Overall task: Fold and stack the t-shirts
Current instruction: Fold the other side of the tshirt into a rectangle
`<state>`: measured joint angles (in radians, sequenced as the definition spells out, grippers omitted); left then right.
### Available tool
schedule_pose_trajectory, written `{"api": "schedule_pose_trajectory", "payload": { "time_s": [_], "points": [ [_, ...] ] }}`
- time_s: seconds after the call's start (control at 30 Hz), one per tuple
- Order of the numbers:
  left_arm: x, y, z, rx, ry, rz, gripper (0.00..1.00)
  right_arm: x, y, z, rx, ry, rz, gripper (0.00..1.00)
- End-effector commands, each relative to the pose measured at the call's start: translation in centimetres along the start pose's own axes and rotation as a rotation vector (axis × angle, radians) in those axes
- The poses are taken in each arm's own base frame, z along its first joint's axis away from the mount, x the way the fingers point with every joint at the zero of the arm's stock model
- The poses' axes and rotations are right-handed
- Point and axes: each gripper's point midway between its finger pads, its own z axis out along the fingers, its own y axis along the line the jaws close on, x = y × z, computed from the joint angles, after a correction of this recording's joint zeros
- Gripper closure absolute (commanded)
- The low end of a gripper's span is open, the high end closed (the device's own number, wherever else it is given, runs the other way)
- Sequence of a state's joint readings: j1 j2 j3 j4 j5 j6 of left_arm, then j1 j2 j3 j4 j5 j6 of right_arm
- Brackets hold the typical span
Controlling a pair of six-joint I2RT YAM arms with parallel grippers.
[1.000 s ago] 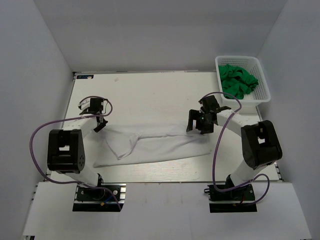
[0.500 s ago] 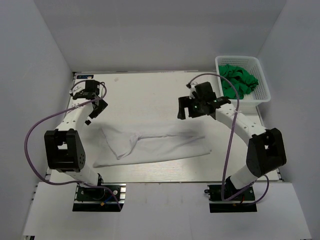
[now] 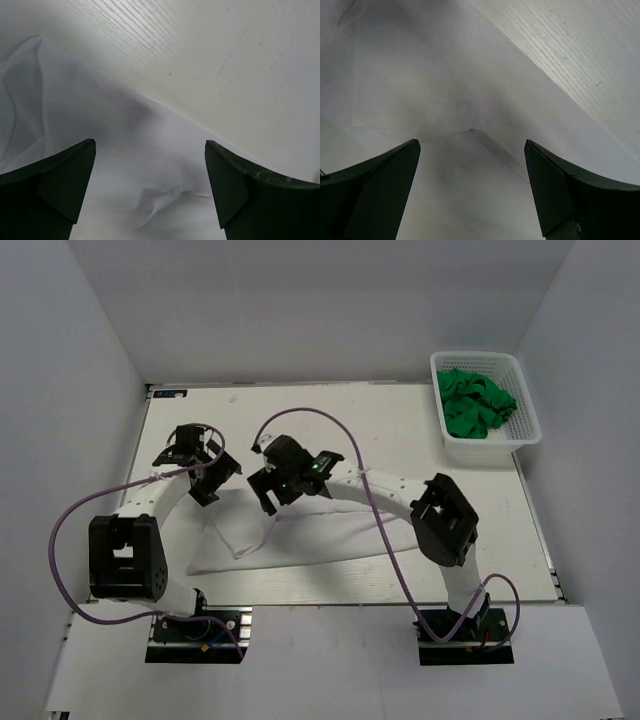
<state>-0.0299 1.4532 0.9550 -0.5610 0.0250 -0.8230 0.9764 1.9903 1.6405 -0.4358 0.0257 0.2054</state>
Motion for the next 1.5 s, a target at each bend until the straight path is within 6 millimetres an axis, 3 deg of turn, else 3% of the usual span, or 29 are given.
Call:
{"api": "schedule_pose_trajectory", "payload": {
  "time_s": [0.0,0.07,0.1,0.2,0.33,0.47,0.6,0.83,0.9,0.97,1.0,1.03,1.1,1.13,1.23,1.33,1.47],
  "points": [
    [-0.2,-1.9,0.8,0.079,0.021,0.007,0.0,-3.9,2.2,0.4,0.043,-0.141,0.032,0.1],
    [0.5,-1.7,2.0,0.074,0.05,-0.003,0.0,-3.3,3.1,1.9,0.055,-0.114,0.025,0.1],
    [1.1,-1.0,2.5,0.054,0.069,-0.014,0.0,-3.9,2.6,1.9,0.111,-0.129,0.026,0.1],
    [1.9,0.3,3.5,0.015,0.098,-0.036,0.0,-3.0,2.3,3.5,0.189,-0.141,0.017,0.1],
    [2.4,1.2,3.8,-0.015,0.1,-0.037,0.0,-1.7,1.3,4.2,0.216,-0.143,0.077,0.1],
    [2.8,2.0,4.3,-0.023,0.114,-0.047,0.0,0.5,0.1,5.4,0.262,-0.091,0.016,0.1],
    [3.0,2.4,4.5,-0.038,0.111,-0.056,0.0,2.4,0.3,6.4,0.212,-0.039,-0.05,0.1],
    [3.0,3.1,4.5,-0.072,0.104,-0.055,0.0,3.0,-0.4,4.7,0.239,-0.035,-0.035,0.1],
    [2.9,3.2,4.5,-0.078,0.097,-0.055,0.0,3.7,-0.9,3.7,0.265,-0.005,-0.036,0.1],
    [2.9,3.5,4.5,-0.091,0.097,-0.055,0.0,5.9,-2.2,3.0,0.315,0.047,-0.029,0.1],
    [2.9,3.5,4.5,-0.091,0.096,-0.055,0.0,5.7,-2.7,2.1,0.331,0.037,-0.023,0.1],
    [2.8,3.6,4.5,-0.098,0.089,-0.054,0.0,7.0,-3.2,1.3,0.348,0.054,-0.022,0.1],
    [2.8,3.6,4.5,-0.098,0.089,-0.054,0.0,6.8,-3.5,-0.2,0.349,0.036,-0.007,0.1],
    [2.8,3.6,4.5,-0.098,0.089,-0.054,0.0,8.0,-3.7,-0.8,0.35,0.054,-0.002,0.1],
    [2.6,3.8,4.5,-0.105,0.081,-0.053,0.0,8.5,-3.9,-2.2,0.344,0.056,0.01,0.1],
    [2.9,4.1,4.7,-0.119,0.093,-0.054,0.0,8.5,-3.9,-2.9,0.338,0.053,0.012,0.1],
    [2.9,4.1,4.7,-0.119,0.094,-0.045,0.0,6.0,-2.1,-2.7,0.259,0.003,0.017,0.1]
  ]
}}
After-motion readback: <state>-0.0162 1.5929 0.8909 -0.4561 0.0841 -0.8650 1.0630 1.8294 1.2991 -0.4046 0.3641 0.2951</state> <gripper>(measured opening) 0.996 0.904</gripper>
